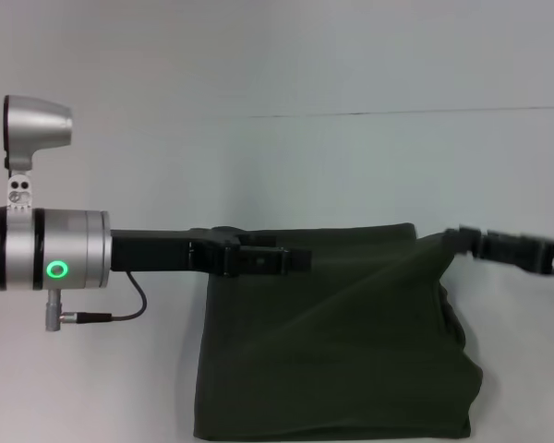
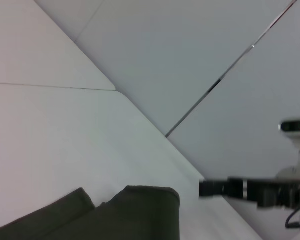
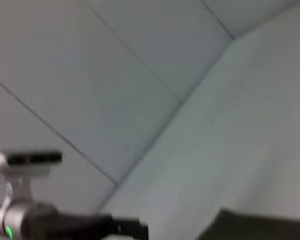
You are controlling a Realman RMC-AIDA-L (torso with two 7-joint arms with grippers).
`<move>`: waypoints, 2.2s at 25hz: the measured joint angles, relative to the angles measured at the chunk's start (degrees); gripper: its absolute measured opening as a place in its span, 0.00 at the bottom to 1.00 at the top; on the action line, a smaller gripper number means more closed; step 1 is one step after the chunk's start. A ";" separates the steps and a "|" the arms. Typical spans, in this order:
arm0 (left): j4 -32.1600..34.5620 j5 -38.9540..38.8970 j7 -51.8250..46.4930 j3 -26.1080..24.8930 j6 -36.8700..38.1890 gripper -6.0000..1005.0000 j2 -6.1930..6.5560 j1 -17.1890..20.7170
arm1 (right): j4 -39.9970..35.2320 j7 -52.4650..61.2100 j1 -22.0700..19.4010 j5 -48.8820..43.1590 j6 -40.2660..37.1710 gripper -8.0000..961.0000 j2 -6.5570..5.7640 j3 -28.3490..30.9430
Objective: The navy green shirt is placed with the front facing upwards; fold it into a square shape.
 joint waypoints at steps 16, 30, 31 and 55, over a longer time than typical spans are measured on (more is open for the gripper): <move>0.01 0.00 1.35 -3.41 2.15 0.87 -0.03 1.10 | 0.78 -2.33 -9.62 -6.64 -4.15 0.95 0.68 -0.48; 0.14 0.00 1.44 -3.45 1.80 0.86 -0.12 0.97 | 0.84 -1.67 -7.84 -8.71 0.41 0.93 1.42 -0.11; 0.13 0.00 1.44 -3.45 1.78 0.86 -0.14 0.97 | 0.84 -1.62 -7.84 -8.71 0.70 0.93 1.41 -0.09; 0.01 0.00 1.53 -3.44 0.92 0.86 -0.29 0.75 | 3.92 -1.54 -6.47 -9.91 0.62 0.88 1.25 -3.25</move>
